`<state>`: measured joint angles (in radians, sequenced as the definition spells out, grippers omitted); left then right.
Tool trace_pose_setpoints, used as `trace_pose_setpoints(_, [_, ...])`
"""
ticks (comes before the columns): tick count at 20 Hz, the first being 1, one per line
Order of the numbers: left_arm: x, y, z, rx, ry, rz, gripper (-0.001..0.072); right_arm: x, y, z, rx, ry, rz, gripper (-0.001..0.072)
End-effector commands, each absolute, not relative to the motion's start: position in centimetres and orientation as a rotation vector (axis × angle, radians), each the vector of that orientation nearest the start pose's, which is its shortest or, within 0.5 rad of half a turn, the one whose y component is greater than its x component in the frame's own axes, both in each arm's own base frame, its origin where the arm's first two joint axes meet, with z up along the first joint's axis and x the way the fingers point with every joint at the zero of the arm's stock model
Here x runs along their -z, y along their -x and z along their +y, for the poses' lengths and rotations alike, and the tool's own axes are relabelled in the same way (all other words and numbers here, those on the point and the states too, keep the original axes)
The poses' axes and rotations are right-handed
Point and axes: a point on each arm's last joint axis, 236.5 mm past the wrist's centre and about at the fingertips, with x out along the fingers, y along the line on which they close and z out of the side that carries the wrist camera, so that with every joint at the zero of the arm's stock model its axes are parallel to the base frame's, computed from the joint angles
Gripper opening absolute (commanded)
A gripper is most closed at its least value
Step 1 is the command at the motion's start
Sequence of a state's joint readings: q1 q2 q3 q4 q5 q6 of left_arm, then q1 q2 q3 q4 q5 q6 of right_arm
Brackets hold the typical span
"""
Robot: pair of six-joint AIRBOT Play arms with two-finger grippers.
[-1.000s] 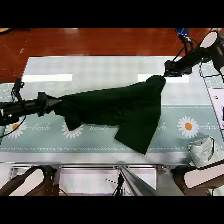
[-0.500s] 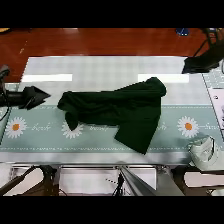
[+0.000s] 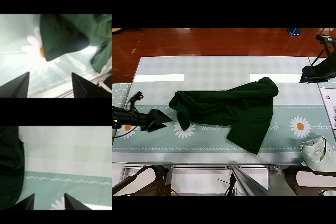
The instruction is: Fold the shirts.
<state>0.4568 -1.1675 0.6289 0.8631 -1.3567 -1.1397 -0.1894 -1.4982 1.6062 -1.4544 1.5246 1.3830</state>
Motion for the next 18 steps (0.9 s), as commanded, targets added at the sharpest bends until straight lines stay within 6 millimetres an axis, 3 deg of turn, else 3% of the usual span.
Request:
trace_pose_setpoints(1, [7.7, -24.0, -7.0, 0.366, 0.846, 1.51, 0.0609, -4.3, -40.2, -4.4, -0.09, -0.083, 1.414, 0.0462])
trace_pose_setpoints(8, [10.3, -27.8, -12.0, 0.372, 0.94, 1.464, 0.0579, -4.2, -39.9, -4.4, -0.093, -0.084, 1.428, 0.0461])
trace_pose_setpoints(9, [10.6, -28.3, -12.3, 0.36, 0.948, 1.453, 0.0436, -4.3, -39.8, -4.3, -0.094, -0.085, 1.429, 0.0461])
trace_pose_setpoints(10, [10.9, -28.5, -12.3, 0.349, 0.941, 1.449, 0.0175, -4.3, -39.7, -4.3, -0.094, -0.085, 1.432, 0.0461])
trace_pose_setpoints(11, [11.0, -28.5, -12.3, 0.346, 0.933, 1.446, 0.0044, -4.4, -39.6, -4.3, -0.094, -0.085, 1.432, 0.0461])
trace_pose_setpoints(18, [9.2, -27.2, -13.0, 0.476, 0.916, 1.459, 0.0017, -4.5, -39.0, -5.1, -0.069, -0.059, 1.45, 0.046])
